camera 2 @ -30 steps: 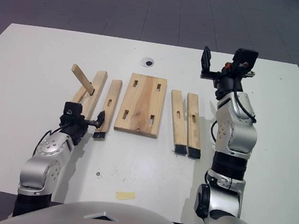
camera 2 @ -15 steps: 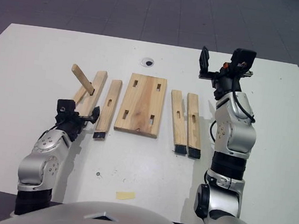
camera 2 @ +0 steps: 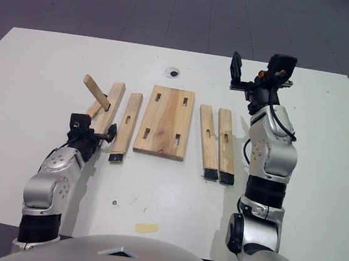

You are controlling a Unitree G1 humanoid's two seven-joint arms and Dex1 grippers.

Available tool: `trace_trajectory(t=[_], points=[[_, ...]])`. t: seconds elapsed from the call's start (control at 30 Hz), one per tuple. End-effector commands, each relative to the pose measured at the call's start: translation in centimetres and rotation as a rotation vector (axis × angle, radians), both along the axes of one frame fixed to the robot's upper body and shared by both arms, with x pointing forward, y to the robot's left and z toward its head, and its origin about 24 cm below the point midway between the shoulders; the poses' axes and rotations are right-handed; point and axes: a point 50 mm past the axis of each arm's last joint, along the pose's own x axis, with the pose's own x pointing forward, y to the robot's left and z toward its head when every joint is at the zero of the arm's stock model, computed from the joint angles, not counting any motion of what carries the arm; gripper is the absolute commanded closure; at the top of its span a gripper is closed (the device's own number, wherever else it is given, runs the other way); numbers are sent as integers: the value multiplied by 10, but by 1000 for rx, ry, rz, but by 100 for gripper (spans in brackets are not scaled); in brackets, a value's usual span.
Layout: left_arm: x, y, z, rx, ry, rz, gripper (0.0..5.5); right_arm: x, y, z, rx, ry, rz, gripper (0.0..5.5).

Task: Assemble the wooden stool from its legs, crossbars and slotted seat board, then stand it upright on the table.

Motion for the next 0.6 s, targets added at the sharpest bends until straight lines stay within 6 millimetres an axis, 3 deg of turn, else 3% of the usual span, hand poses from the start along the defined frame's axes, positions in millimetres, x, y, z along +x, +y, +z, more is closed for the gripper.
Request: trace_trajectory(t=[0.03,0.4,0.6], points=[[-1,4,-7,17,58,9,131,1,3,8,18,-28,16,10],[0,1,-11,23,80,-13,332,4,3,12,23,-38,21,10],[4,4,-6,70,15,-25,346,5,5,10,31,-23,30,10]])
